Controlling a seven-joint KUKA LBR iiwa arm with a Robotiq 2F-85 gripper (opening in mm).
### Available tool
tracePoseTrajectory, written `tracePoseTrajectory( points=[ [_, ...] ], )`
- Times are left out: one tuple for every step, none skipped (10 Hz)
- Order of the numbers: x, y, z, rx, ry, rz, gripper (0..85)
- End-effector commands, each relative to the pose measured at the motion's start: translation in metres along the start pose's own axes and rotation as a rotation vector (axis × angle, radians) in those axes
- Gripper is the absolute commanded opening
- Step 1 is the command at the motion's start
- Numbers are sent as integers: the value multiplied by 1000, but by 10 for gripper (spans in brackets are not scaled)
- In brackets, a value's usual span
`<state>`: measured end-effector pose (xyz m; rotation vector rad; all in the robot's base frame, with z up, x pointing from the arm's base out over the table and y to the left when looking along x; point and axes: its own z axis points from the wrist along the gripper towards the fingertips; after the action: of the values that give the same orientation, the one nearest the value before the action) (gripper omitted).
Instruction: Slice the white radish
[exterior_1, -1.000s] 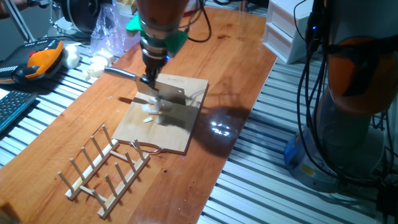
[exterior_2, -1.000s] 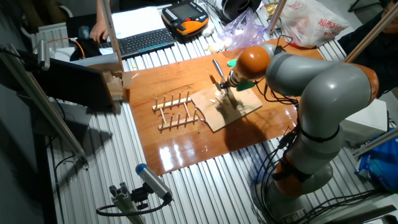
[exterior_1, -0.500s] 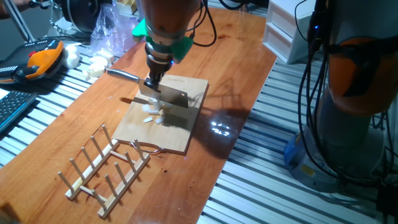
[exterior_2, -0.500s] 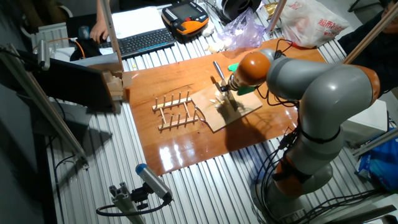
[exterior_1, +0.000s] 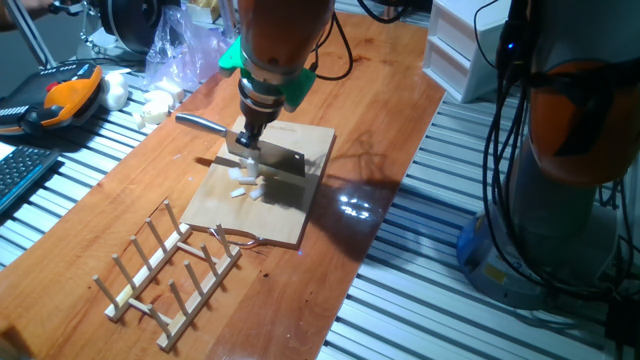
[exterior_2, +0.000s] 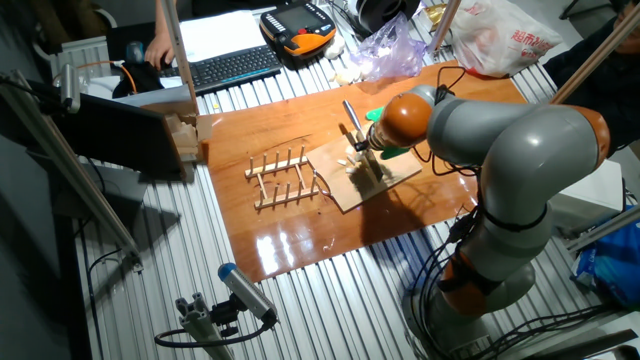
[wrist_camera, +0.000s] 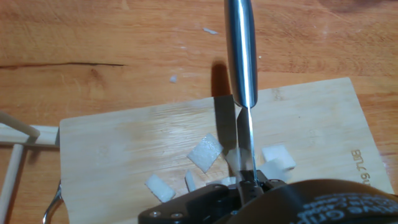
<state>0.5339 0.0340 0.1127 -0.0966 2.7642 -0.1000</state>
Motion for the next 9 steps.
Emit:
tracePoseTrajectory(
  points=[
    [0, 0, 1, -1, -2, 0, 0],
    [1, 1, 2, -2, -2, 0, 0],
    [1, 2, 3, -2, -5, 2, 0],
    [2, 3, 4, -2, -7, 2, 0],
    [2, 3, 5, -3, -8, 2, 0],
    [2, 4, 6, -2, -10, 2, 0],
    [2, 4, 6, -2, -10, 2, 0],
    [2, 5, 7, -2, -11, 2, 0],
    [2, 5, 8, 3, -14, 0, 0]
  ],
)
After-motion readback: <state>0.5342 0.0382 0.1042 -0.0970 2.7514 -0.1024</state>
